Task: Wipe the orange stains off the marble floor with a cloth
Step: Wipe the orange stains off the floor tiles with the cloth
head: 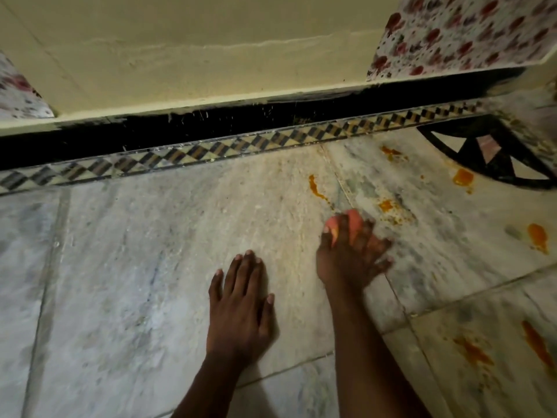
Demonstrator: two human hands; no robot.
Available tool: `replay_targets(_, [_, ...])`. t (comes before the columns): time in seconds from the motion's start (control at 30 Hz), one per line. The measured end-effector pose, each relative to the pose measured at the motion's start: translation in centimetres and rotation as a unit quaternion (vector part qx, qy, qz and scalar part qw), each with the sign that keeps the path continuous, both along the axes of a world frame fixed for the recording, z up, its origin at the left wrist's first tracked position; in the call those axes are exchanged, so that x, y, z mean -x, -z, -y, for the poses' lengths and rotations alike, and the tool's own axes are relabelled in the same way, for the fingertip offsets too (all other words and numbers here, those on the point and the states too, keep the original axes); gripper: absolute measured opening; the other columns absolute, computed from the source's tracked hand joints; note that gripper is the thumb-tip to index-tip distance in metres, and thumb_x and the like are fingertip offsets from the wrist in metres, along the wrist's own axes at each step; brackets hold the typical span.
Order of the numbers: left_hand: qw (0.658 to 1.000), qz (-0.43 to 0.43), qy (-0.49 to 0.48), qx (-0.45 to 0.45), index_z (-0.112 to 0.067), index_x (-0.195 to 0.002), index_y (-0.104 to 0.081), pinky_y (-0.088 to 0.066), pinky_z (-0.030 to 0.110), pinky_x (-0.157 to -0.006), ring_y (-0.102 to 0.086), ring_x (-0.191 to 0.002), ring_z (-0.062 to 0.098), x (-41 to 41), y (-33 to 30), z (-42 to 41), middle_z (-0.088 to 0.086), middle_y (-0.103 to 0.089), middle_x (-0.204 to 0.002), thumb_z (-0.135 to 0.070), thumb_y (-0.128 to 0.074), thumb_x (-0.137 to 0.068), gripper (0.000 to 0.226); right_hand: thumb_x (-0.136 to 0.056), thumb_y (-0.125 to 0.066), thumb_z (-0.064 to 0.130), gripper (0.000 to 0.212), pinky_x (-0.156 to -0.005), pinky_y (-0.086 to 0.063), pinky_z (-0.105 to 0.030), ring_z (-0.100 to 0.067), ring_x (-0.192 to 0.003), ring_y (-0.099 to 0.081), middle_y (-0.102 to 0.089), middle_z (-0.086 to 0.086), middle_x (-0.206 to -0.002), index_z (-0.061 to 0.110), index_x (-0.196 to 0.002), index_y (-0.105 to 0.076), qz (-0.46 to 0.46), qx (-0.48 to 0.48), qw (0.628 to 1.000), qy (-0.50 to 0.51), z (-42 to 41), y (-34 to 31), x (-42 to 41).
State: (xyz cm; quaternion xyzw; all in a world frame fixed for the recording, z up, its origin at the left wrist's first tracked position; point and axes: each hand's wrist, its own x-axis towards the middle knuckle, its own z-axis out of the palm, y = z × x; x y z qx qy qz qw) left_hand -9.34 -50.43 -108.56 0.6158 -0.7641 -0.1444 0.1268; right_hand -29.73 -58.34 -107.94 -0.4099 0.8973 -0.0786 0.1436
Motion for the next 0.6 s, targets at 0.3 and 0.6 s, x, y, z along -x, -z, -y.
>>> replay_targets(0.3, [0.995, 0.026, 0.086, 0.043, -0.015, -0.167, -0.033, -0.028, 0.048, -0.127, -0.018, -0.164, 0.025, -4.5, 0.0, 11.6, 0.006, -0.023, -0.176, -0.058, -0.03, -0.101, 0.078, -0.1, -0.038, 0.065, 0.067, -0.123, -0.006, -0.075, -0.046, -0.162, 0.0, -0.012, -0.005, -0.178, 0.048, -0.163, -0.022, -0.036, 0.064, 0.995, 0.069, -4.6, 1.2, 2.1])
replay_targets(0.6, [0.998, 0.042, 0.034, 0.029, -0.037, -0.17, -0.004, -0.006, 0.043, -0.134, 0.006, -0.166, 0.011, -3.0, 0.7, 16.0, -0.009, 0.006, -0.18, -0.066, -0.018, -0.106, 0.072, -0.1, -0.031, 0.067, 0.064, -0.125, -0.01, -0.067, -0.039, -0.164, -0.01, -0.017, 0.005, -0.177, 0.051, -0.162, -0.027, -0.097, 0.086, 0.985, -0.116, 0.5, 2.1, -0.7])
